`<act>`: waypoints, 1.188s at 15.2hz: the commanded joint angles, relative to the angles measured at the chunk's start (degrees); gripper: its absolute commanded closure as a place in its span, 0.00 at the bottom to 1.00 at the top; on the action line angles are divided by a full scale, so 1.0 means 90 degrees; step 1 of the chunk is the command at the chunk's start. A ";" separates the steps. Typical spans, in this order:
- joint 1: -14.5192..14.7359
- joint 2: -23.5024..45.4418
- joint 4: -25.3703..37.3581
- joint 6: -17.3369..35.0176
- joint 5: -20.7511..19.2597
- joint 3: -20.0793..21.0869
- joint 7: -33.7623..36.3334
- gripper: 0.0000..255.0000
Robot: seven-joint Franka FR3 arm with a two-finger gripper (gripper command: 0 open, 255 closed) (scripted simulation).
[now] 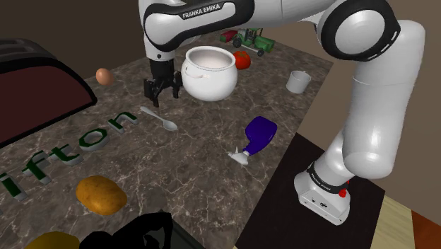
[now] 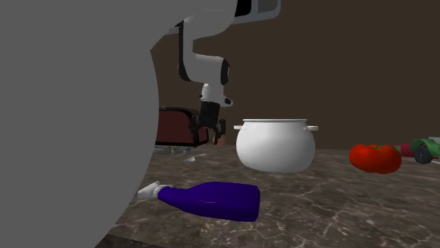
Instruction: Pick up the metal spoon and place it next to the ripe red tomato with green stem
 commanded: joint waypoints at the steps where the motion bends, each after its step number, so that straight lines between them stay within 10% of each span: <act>1: 0.0127 0.0513 0.0635 -0.0115 -0.0047 0.0033 0.0035 0.00; 18: 0.0305 0.1134 0.0832 0.0317 -0.0108 0.0050 0.0068 0.00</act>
